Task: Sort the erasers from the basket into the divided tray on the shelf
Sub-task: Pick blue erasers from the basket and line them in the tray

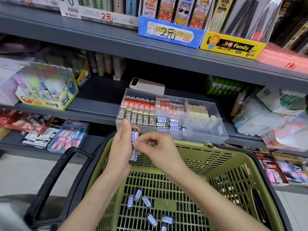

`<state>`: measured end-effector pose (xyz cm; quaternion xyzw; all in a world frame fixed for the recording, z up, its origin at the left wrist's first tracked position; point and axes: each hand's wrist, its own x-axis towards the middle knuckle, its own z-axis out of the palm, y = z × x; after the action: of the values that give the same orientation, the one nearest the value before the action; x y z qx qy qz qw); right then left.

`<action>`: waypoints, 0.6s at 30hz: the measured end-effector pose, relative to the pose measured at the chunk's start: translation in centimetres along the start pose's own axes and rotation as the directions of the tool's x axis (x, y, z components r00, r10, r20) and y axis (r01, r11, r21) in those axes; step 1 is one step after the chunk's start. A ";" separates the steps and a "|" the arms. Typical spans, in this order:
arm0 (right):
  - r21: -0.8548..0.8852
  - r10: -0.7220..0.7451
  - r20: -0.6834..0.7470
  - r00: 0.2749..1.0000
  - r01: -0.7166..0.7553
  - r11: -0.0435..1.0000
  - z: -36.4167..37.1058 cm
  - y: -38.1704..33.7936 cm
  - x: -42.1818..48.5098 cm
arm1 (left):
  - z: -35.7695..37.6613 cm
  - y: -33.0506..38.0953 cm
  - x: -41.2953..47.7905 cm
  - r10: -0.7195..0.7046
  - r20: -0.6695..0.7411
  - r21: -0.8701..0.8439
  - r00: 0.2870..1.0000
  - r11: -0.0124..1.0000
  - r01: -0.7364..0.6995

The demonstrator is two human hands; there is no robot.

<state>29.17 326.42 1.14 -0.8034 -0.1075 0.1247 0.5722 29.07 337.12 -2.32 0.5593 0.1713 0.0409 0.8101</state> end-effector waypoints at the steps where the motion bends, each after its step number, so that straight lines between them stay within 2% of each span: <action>1: 0.043 0.016 -0.002 1.000 -0.016 0.999 -0.1 0.0 0.1 | 0.1 0.0 0.0 -0.014 0.023 -0.021 1.000 1.000 0.015; 4: 0.164 0.067 -0.104 0.992 -0.050 0.985 -2.2 -0.2 1.1 | 0.1 0.0 0.1 -0.048 0.088 -0.106 0.995 0.993 0.057; 6: 0.154 0.082 -0.205 0.975 -0.051 0.987 -4.7 -0.2 2.5 | -0.1 0.1 0.4 -0.119 0.129 -0.238 0.984 0.960 0.147; 10: -0.227 -0.005 -0.323 0.946 -0.072 0.971 -8.6 1.0 5.6 | -0.3 0.0 0.7 -0.210 0.211 -0.357 0.955 0.893 0.275; 14: -0.271 0.005 -0.408 0.913 -0.126 0.954 -8.8 2.2 7.5 | -0.4 0.0 0.9 -0.209 0.221 -0.392 0.953 0.876 0.283; 18: -0.480 -0.119 -0.457 0.882 -0.132 0.867 -7.8 3.3 8.4 | -0.7 0.1 1.0 -0.201 0.218 -0.423 0.955 0.862 0.278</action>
<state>39.74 321.02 -0.15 -0.9293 0.0093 -0.1046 0.3540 29.81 338.09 -2.69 0.3326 0.1576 -0.0687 0.9273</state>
